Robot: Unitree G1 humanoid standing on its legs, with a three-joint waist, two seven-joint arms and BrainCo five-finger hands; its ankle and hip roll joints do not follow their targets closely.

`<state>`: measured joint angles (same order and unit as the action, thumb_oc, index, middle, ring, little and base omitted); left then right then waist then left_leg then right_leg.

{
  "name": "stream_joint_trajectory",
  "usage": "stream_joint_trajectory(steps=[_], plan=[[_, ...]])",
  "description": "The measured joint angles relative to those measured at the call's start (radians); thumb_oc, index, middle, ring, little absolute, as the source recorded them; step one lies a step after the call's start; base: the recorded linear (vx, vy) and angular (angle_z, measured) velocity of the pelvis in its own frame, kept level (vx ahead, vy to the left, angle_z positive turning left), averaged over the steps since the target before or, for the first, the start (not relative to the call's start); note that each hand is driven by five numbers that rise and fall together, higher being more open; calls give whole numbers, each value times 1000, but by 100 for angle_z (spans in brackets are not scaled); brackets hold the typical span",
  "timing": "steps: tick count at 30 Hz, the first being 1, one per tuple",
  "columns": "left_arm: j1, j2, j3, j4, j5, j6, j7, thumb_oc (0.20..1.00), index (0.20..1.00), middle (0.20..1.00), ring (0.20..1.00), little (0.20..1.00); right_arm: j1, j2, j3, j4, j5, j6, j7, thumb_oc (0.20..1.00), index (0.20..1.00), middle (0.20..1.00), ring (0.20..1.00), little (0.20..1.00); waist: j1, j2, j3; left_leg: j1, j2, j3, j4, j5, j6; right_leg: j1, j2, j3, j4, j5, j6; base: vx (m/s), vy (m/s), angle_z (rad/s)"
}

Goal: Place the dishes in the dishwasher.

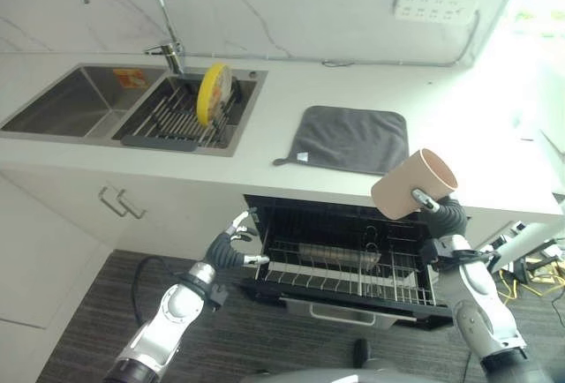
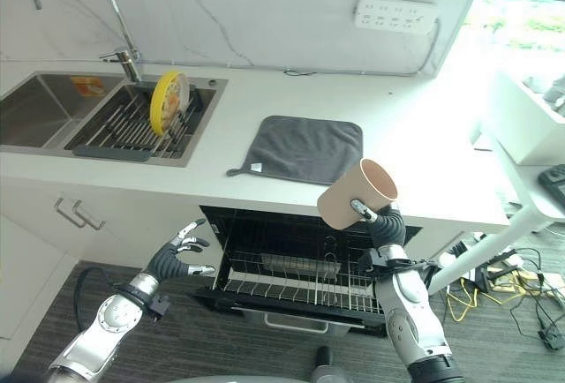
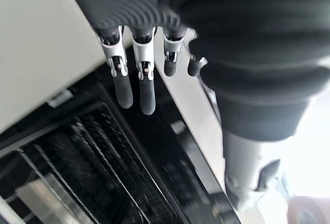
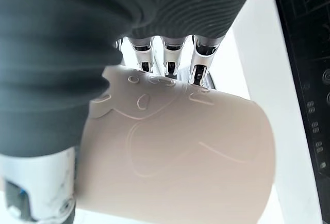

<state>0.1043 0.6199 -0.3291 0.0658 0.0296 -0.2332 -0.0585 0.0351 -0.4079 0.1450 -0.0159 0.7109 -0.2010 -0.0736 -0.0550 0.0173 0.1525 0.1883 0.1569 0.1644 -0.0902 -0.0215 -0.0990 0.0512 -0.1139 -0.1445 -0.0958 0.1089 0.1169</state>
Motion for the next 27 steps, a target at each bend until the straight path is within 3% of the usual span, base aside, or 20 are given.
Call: stream_joint_trajectory(steps=[11, 16, 19, 24, 27], plan=[[-72, 125, -108, -71, 30, -4, -206, 1000, 1000, 1000, 1000, 1000, 13, -4, 12, 7, 7, 18, 14, 200, 200, 200, 200, 200, -41, 23, -11, -11, -6, 41, 4, 7, -10, -33, -9, 2, 0, 39, -1, 19, -11, -11], [-137, 185, -155, -102, 30, 0, -261, 1000, 1000, 1000, 1000, 1000, 3, -35, 77, 27, 3, 18, 17, 200, 200, 200, 200, 200, -48, 36, -8, -66, -18, 66, 6, 16, -6, -107, -16, 29, 4, 65, 0, -97, -7, -15], [-213, 206, -185, -97, 30, 10, -265, 1000, 1000, 1000, 1000, 1000, -6, -41, 93, 75, -7, 19, 17, 200, 200, 200, 200, 200, -48, 48, 7, -86, -22, 66, 2, 21, -6, -128, -20, 32, 4, 67, 3, -57, 2, 0], [-305, 211, -228, -100, 31, 18, -298, 1000, 1000, 1000, 1000, 1000, -76, -106, 119, 145, -40, 19, 18, 200, 200, 200, 200, 200, -49, 80, 88, -107, -21, 63, 3, 28, -6, -147, -20, 30, 0, 66, 11, -60, -4, 1], [-327, 211, -235, -100, 32, 21, -308, 1000, 1000, 1000, 1000, 1000, -120, -112, 118, 169, 0, 21, 36, 200, 200, 200, 200, 200, -49, 86, 119, -135, -19, 62, 6, 40, -10, -176, -16, 30, 1, 80, -4, -71, -3, -1]])
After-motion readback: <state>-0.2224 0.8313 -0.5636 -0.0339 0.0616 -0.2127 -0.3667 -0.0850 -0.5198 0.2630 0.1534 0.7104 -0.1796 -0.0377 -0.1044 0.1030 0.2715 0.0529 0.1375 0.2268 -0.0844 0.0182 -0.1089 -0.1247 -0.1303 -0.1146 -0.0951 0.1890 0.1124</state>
